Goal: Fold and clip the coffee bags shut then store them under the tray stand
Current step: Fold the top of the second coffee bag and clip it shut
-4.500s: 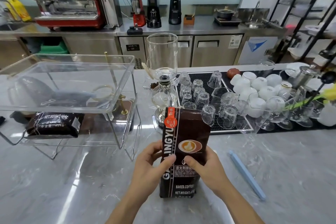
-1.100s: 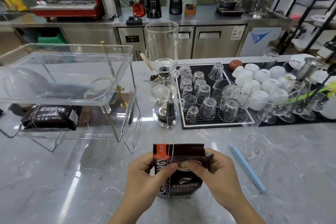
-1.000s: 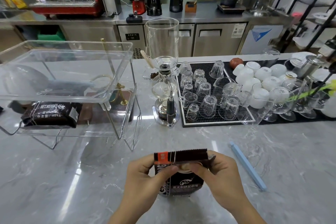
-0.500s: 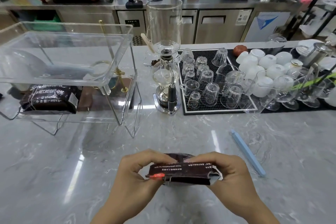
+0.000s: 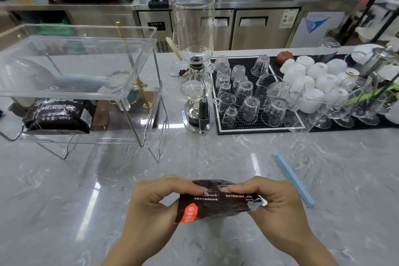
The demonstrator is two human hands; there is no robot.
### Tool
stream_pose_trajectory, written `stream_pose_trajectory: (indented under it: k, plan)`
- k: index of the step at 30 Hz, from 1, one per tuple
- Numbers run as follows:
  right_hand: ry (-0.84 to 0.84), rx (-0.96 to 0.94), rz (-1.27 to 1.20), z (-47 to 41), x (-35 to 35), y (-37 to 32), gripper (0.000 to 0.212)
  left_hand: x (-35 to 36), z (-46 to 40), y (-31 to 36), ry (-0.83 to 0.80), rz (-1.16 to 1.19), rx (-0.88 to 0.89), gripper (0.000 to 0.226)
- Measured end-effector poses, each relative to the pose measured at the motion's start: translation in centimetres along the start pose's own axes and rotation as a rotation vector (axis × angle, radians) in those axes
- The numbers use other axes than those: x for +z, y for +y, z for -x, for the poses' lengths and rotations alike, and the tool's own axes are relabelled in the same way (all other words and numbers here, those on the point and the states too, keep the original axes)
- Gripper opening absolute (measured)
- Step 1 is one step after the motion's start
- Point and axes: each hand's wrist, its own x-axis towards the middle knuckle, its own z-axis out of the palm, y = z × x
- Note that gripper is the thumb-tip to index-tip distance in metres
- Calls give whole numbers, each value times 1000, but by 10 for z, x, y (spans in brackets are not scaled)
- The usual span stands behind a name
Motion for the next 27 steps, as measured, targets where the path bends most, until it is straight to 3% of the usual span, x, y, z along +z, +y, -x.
stream_pose_trajectory:
  k: [3, 8, 13, 19, 25, 27]
  plan:
    - [5, -5, 16, 0, -1, 6, 57, -1, -1, -2, -11, -25, -15, 15]
    - [-38, -71, 29, -2, -7, 4, 43, -3, -3, -4, -30, -9, -82, 23]
    - [-44, -93, -68, -5, -7, 7, 58, -6, -4, -10, -25, 35, -111, 57]
    - [-54, -103, -241, -7, -5, 24, 58, -5, -6, -11, 54, 93, -120, 35]
    - [-102, -97, -265, -9, -7, 24, 59, -5, -7, -14, 68, 72, -149, 45]
    - [-134, -73, -286, -8, -12, 22, 52, -7, -7, -11, 51, 103, -159, 38]
